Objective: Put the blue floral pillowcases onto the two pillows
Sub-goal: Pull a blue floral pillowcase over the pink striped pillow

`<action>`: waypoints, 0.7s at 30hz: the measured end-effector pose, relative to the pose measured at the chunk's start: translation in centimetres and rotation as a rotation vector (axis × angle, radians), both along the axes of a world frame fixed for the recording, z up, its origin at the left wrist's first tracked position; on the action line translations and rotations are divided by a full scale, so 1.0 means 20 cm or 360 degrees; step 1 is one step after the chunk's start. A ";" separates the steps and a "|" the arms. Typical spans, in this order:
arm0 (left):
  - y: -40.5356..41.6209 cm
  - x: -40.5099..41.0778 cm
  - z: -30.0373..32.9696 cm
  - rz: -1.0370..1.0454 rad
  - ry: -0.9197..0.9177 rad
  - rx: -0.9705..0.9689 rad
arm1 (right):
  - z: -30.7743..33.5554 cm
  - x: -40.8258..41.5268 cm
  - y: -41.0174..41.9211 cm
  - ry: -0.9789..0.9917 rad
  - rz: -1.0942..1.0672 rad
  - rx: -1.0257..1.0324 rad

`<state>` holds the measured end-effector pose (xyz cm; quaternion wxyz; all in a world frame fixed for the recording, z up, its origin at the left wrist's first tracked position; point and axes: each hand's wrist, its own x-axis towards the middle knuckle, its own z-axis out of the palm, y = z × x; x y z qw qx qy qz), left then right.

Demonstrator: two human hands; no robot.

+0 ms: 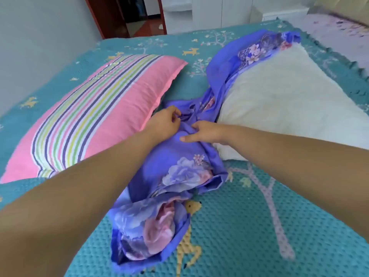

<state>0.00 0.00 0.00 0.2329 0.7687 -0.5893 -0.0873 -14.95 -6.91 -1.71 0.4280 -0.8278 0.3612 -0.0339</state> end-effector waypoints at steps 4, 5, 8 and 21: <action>0.24 -0.01 0.00 0.0061 -0.0072 -0.0034 | 0.05 -0.11 0.17 0.0095 -0.0191 -0.0298; 0.29 -0.03 0.00 0.0074 -0.0079 -0.0033 | 0.07 -0.14 0.21 0.0032 -0.0252 -0.0299; 0.49 -0.13 0.01 0.0128 -0.0069 -0.0039 | 0.12 -0.30 0.35 -0.0193 -0.0462 -0.0245; 1.00 -0.39 0.15 0.0241 0.0255 -0.0109 | 0.53 -0.96 0.74 -0.0008 -0.0719 -0.0853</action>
